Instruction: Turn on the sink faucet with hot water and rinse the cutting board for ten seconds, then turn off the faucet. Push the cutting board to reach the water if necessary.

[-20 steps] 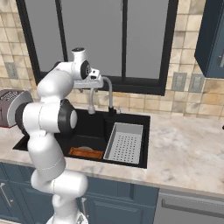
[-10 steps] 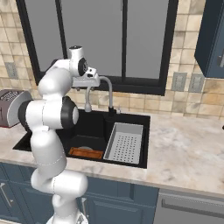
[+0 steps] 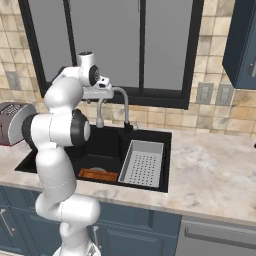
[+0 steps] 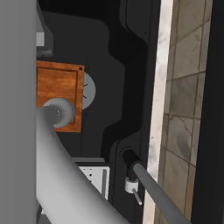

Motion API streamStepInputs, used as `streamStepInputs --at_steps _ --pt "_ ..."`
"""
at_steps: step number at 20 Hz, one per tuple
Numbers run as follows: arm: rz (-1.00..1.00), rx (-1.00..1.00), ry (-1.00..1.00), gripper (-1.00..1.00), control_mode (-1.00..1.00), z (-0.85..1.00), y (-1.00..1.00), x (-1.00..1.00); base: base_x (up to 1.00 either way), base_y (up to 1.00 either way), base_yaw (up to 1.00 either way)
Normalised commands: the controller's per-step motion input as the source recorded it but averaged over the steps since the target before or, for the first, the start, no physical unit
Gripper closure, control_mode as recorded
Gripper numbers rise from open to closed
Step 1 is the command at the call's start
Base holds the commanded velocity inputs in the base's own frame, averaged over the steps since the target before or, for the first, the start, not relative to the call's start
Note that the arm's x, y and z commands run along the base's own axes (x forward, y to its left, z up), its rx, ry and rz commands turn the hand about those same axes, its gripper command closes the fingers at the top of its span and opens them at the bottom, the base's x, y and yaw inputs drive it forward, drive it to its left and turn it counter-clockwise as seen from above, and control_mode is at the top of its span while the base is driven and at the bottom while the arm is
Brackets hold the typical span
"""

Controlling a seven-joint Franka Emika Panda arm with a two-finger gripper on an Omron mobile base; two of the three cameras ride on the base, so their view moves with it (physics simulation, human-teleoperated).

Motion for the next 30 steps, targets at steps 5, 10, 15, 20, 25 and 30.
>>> streamStepInputs --at_steps 5,10,15,20,25,30 --pt "0.00 0.00 0.00 -1.00 -1.00 0.10 -0.06 0.00 0.00 0.00 0.00" --pt "0.00 0.00 0.00 -1.00 -1.00 0.22 -0.04 -0.03 0.00 0.00 0.00" --pt "0.00 0.03 0.00 -1.00 -1.00 0.34 -0.11 -0.23 0.00 0.00 0.00" --pt "0.00 0.08 -0.01 -1.00 -1.00 0.31 -0.30 -0.44 0.00 0.00 0.00" --pt "0.00 0.10 -0.06 -1.00 -1.00 0.09 -0.64 -0.68 0.00 0.00 0.00" --pt "0.06 0.10 -0.09 -1.00 -1.00 -0.02 -0.82 -0.77 0.00 0.00 0.00"
